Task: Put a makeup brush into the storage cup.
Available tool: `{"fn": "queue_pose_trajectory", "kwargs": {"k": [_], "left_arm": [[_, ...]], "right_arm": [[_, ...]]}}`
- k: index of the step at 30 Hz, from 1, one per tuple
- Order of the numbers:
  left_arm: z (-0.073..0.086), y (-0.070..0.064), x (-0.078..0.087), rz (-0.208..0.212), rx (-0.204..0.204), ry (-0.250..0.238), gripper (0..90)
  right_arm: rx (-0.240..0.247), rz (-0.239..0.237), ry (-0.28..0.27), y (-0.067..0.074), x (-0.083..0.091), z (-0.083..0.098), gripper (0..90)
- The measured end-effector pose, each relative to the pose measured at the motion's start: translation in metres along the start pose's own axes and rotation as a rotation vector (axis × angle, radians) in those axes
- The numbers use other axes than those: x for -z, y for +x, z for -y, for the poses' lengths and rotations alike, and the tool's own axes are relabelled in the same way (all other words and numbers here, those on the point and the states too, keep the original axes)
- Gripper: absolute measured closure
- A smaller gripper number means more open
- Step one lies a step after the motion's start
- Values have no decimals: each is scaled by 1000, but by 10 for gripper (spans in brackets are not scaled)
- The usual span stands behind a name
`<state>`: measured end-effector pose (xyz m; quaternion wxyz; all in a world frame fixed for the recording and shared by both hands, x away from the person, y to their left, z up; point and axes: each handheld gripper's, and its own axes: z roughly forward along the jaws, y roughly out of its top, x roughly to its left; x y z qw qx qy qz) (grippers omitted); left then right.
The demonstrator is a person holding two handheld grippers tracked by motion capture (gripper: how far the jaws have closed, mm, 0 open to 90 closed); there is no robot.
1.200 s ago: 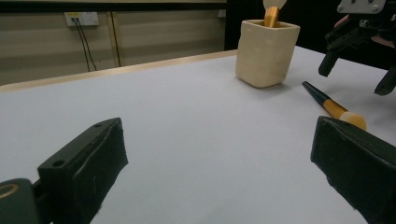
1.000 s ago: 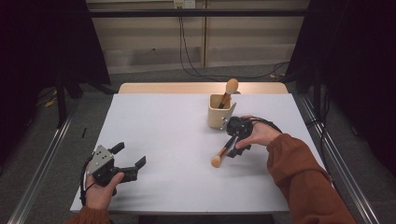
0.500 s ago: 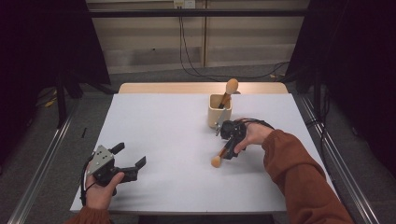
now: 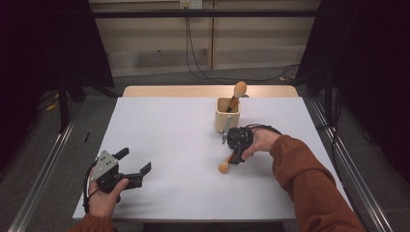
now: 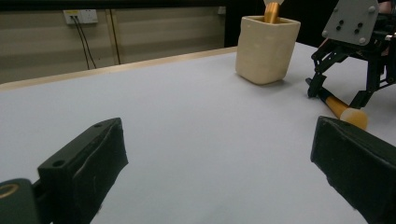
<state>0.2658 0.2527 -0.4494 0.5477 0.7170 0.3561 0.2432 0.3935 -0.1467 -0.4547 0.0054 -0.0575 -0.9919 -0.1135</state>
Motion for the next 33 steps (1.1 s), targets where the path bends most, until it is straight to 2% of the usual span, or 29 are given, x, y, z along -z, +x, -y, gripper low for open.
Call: {"fn": "queue_pose_trajectory", "kwargs": {"k": [7, 11, 18, 19, 22, 24, 33], "left_arm": [[0, 0, 0, 0, -5, 1, 33], [0, 1, 1, -6, 5, -9, 33], [0, 0, 0, -1, -2, -2, 33], [0, 0, 1, -2, -3, -3, 33], [0, 0, 1, -2, 0, -3, 33], [0, 0, 0, -1, -3, -2, 33], [0, 0, 0, 0, -2, -2, 33]], "right_arm": [[7, -13, 10, 3, 2, -2, 501], [21, -19, -3, 4, 2, -1, 591], [10, -27, 16, 4, 3, -4, 714], [-6, -29, 17, 4, 4, -4, 740], [-34, -32, 26, 4, 4, -5, 750], [-25, -27, 27, 3, 4, -5, 750], [-61, -29, 36, 3, 4, -7, 751]]}}
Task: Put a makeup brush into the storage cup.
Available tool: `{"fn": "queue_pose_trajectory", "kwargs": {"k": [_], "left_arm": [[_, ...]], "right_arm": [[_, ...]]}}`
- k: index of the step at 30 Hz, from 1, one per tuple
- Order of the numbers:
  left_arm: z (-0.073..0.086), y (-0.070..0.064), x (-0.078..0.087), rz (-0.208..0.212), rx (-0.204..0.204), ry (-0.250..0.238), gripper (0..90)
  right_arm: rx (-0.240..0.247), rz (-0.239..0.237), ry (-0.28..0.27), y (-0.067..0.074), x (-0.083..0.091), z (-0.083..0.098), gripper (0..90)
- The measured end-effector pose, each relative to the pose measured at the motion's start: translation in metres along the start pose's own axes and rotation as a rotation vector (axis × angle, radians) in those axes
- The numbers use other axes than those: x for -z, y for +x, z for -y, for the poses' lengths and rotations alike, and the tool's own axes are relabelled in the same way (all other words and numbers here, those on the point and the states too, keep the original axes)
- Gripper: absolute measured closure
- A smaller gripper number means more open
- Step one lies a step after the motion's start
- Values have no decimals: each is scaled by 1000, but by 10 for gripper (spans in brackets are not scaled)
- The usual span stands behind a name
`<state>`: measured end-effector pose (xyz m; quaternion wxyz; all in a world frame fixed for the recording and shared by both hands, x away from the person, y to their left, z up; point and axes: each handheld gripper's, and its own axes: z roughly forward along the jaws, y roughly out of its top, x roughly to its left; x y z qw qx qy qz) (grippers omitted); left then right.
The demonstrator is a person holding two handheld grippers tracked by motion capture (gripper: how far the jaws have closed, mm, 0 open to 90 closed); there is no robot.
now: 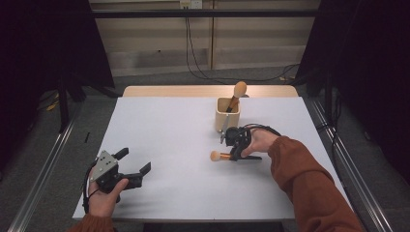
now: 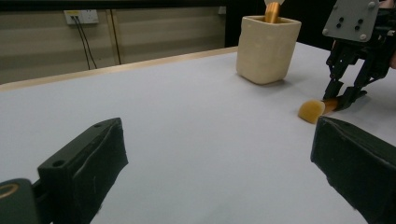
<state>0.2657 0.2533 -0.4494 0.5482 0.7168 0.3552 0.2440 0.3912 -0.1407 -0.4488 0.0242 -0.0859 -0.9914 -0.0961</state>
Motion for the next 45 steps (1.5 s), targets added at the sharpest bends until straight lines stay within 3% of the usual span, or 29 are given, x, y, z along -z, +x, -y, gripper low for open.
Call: {"fn": "queue_pose_trajectory", "kwargs": {"k": [7, 11, 17, 20, 27, 34, 42, 45], "left_arm": [[0, 0, 0, 2, 4, 1, 33], [0, -1, -1, 5, 1, 3, 33], [0, 0, 0, 0, 3, 1, 33], [0, 0, 0, 0, -2, 3, 33], [0, 0, 0, -2, -2, 4, 33], [0, -1, -1, 0, -3, 3, 33], [0, -1, 0, -1, -1, 1, 33], [0, -1, 0, -2, -1, 2, 33]], "right_arm": [[-25, 1, -24, 3, 2, 5, 751], [-70, 1, -50, 2, 8, 11, 751], [-109, 49, -144, 4, 17, 19, 751], [-134, 74, -160, 6, 23, 22, 750], [-165, 92, -269, 10, 38, 31, 751], [-232, 101, -368, 15, 43, 37, 750], [-279, 126, -435, 19, 44, 41, 750], [-341, 138, -448, 18, 44, 45, 750]]}}
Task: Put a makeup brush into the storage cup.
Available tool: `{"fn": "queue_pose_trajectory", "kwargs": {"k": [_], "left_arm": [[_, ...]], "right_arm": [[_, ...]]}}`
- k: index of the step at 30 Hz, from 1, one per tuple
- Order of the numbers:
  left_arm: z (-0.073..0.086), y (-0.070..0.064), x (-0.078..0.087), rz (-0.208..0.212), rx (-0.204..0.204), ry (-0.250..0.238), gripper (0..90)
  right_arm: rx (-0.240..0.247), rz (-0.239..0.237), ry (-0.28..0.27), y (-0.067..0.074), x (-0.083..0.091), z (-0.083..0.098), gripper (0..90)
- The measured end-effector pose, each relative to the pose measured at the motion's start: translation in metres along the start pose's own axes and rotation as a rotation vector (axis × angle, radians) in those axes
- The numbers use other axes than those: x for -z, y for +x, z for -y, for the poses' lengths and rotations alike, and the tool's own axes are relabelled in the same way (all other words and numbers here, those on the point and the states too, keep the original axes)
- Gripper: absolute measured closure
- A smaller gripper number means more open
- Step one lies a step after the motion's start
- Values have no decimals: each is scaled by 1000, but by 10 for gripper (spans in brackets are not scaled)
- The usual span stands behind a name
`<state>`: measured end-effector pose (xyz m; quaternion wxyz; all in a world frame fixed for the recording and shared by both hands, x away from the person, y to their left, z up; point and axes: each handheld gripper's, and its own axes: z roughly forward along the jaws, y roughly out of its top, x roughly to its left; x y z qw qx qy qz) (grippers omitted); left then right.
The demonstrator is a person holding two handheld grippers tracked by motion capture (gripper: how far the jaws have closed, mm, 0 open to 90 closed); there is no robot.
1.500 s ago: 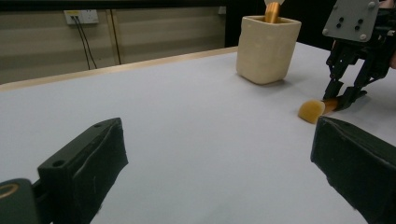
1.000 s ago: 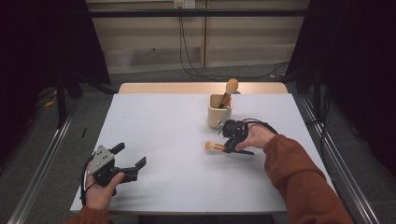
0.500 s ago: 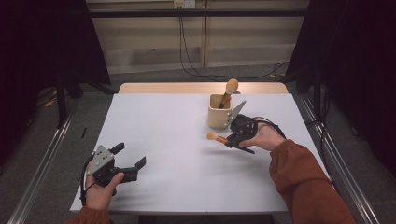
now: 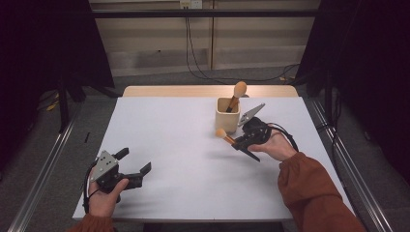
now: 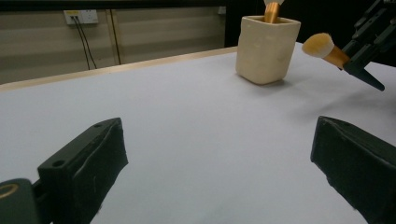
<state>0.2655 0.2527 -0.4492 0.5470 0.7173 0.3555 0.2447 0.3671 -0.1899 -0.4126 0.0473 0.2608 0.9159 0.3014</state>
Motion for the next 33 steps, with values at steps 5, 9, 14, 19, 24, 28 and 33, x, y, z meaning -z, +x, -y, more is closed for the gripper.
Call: {"fn": "queue_pose_trajectory", "kwargs": {"k": [5, 9, 14, 19, 24, 28, 33], "left_arm": [[0, 0, -1, -3, 5, -2, 33], [-1, 0, -2, -4, 12, -9, 33], [-1, 0, -2, -4, 15, -11, 33], [-1, 0, -1, -4, 16, -12, 33], [0, 1, 0, -7, 13, -12, 33], [0, 1, 0, -11, 14, -14, 33], [0, 1, 0, -12, 13, -13, 33]], "right_arm": [[-55, 24, -64, -1, 4, 5, 750], [-73, 30, -108, 0, 7, 7, 750], [-100, 38, -186, -1, 8, 10, 750], [-66, 57, -229, 4, 9, 11, 750], [-79, 56, -304, 4, 11, 12, 750], [-91, 51, -371, 3, 12, 15, 750], [-94, 55, -435, 4, 12, 19, 750]]}}
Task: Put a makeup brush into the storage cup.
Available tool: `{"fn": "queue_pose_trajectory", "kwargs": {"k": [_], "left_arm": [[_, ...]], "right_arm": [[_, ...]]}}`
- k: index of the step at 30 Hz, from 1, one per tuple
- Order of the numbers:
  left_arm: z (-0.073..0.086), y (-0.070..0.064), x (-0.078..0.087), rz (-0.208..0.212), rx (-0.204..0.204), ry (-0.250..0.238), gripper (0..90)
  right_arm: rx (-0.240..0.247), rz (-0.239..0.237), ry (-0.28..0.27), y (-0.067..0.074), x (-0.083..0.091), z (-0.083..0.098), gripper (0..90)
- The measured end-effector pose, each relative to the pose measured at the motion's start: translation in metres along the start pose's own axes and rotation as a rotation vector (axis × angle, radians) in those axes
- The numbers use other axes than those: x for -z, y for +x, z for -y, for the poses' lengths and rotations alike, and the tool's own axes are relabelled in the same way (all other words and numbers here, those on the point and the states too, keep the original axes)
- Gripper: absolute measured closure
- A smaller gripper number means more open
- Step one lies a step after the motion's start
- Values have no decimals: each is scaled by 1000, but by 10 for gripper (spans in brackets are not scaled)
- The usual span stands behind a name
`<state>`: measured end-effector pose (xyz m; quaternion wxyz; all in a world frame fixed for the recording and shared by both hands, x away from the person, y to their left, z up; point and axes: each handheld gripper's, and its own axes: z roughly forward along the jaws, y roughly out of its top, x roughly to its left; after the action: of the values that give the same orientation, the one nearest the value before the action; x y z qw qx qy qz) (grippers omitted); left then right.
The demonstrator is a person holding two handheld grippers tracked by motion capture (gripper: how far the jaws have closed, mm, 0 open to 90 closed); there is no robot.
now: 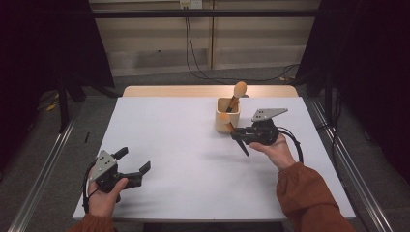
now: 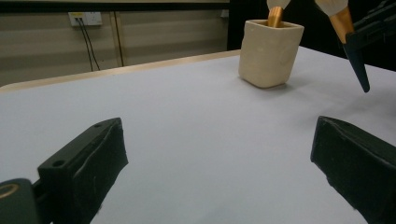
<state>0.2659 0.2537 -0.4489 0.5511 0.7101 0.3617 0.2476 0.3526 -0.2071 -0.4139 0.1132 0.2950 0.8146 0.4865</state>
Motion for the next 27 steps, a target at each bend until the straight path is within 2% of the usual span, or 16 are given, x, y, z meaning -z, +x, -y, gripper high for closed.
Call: {"fn": "queue_pose_trajectory", "kwargs": {"k": [6, 12, 14, 20, 27], "left_arm": [[0, 0, 0, 3, 1, -1, 33], [0, -1, 0, 5, 1, -2, 33], [0, 0, 0, 5, -4, -1, 33], [0, -1, 0, 7, 1, -2, 34], [0, -1, 0, 5, 2, -1, 33]], "right_arm": [[-23, -2, -71, -2, 1, 4, 750], [-36, -8, -116, -2, 1, 6, 750], [-54, -16, -141, -2, 1, 6, 749], [-28, -10, -157, 2, 0, 3, 749], [-31, -8, -206, 2, 3, -7, 749]]}}
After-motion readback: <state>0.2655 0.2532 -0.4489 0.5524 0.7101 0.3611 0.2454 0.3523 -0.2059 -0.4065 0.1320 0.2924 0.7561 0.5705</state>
